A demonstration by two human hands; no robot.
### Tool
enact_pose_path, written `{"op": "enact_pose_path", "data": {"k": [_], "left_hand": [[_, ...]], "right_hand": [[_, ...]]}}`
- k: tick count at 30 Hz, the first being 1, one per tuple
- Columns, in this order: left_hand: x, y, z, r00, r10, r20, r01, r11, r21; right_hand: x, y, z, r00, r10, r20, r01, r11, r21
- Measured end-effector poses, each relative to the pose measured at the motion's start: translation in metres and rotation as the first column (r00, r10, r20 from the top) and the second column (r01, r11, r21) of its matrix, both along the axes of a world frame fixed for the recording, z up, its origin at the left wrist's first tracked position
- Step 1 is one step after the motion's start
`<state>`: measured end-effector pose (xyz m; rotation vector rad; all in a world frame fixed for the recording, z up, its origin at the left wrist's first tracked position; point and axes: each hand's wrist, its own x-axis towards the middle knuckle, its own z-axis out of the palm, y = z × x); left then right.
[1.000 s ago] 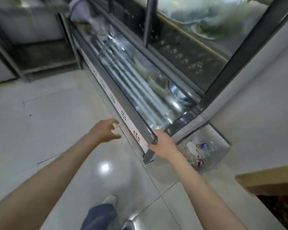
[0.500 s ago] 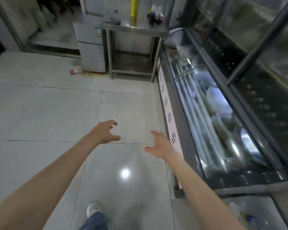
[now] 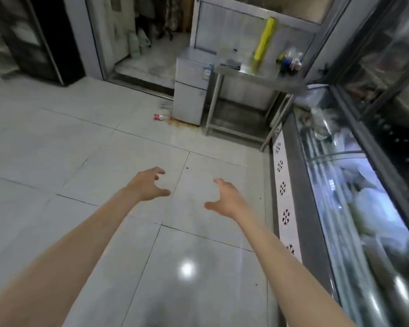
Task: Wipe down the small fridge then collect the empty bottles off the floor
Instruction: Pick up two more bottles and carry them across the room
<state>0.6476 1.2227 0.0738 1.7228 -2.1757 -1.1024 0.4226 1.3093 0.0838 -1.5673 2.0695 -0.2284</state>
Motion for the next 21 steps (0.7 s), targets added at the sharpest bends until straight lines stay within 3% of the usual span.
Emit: {"op": "enact_pose_path", "data": {"k": [12,21], "left_hand": [[0.036,-0.161,-0.014,0.995,0.086,0.058,-0.089,0.995,0.052],[0.023,-0.329,-0.012,0.974,0.122,0.190,-0.128,0.992,0.018]], "right_hand": [[0.029,-0.182,-0.007,0.989,0.138,-0.046,-0.137,0.990,0.042],[0.007,-0.374,-0.017,0.973,0.218,-0.076,-0.216,0.976,0.044]]}}
